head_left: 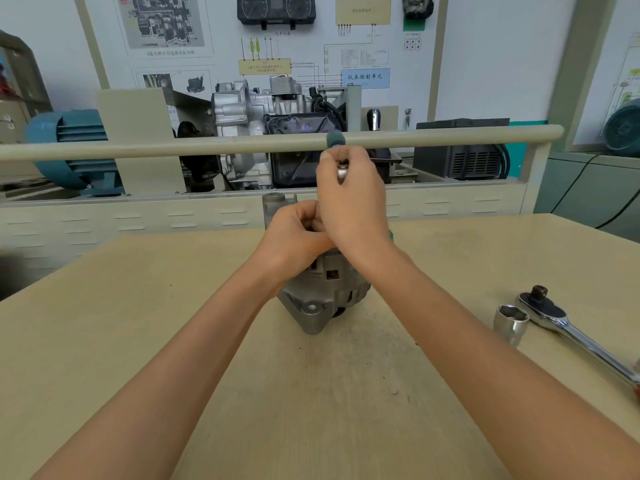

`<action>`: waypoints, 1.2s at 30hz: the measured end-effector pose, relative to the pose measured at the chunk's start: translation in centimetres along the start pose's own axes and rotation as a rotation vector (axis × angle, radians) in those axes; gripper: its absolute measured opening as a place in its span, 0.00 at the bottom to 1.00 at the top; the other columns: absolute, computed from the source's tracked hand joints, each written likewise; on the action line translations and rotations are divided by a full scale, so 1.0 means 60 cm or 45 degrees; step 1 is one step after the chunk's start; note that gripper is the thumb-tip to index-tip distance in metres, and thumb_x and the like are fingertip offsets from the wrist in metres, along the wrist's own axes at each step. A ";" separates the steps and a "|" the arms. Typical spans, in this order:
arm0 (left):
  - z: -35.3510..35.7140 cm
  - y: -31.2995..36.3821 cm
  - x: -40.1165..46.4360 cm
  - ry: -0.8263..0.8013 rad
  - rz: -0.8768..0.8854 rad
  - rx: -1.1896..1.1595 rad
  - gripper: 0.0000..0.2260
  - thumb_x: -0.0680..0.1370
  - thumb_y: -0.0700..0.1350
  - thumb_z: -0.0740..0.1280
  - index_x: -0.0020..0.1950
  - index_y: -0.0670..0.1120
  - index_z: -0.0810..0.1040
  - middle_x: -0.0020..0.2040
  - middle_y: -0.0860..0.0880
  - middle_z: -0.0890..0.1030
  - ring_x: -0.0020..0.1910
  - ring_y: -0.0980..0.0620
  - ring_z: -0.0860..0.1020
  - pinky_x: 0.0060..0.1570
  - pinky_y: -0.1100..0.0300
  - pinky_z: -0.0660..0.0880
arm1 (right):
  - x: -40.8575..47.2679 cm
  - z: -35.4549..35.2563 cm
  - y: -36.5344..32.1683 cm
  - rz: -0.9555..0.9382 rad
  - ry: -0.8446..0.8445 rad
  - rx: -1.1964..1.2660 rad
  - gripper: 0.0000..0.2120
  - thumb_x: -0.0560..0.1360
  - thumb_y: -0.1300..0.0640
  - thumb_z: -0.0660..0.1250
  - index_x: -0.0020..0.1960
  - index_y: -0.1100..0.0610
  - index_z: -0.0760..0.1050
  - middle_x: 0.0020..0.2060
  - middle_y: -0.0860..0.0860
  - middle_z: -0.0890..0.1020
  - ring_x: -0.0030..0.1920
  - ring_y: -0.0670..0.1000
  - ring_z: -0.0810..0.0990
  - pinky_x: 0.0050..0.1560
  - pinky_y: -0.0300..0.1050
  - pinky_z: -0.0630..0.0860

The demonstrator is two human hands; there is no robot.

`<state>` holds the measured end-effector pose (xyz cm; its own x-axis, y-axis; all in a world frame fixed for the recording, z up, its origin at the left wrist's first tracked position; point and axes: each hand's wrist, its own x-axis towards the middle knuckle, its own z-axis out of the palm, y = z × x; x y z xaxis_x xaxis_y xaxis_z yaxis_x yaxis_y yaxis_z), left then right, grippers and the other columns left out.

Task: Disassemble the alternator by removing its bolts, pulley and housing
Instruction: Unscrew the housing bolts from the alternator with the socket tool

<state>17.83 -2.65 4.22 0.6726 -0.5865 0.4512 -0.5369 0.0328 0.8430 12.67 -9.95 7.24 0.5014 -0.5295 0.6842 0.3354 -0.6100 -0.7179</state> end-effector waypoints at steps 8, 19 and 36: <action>-0.014 0.002 0.001 -0.279 -0.043 -0.114 0.05 0.75 0.40 0.70 0.47 0.50 0.83 0.44 0.54 0.86 0.45 0.59 0.83 0.43 0.71 0.76 | 0.019 -0.015 -0.007 0.333 -0.206 0.391 0.09 0.79 0.58 0.58 0.52 0.57 0.76 0.34 0.48 0.75 0.29 0.44 0.70 0.29 0.33 0.69; -0.001 0.006 0.001 -0.056 -0.026 -0.021 0.11 0.72 0.30 0.68 0.35 0.45 0.77 0.28 0.51 0.78 0.26 0.62 0.76 0.28 0.70 0.73 | 0.003 0.003 -0.010 0.135 0.012 0.095 0.05 0.81 0.54 0.56 0.49 0.54 0.69 0.35 0.45 0.74 0.34 0.42 0.72 0.36 0.41 0.70; -0.011 0.003 0.004 -0.184 -0.030 -0.088 0.05 0.73 0.37 0.72 0.44 0.47 0.82 0.38 0.53 0.85 0.40 0.59 0.83 0.43 0.70 0.78 | 0.021 -0.021 0.000 0.348 -0.301 0.551 0.07 0.81 0.58 0.56 0.49 0.57 0.72 0.32 0.50 0.75 0.25 0.44 0.70 0.26 0.35 0.68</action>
<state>18.22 -2.26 4.64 0.6015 -0.6982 0.3882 -0.4819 0.0705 0.8734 12.29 -11.38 8.26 0.7646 -0.4574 0.4540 0.4394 -0.1455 -0.8865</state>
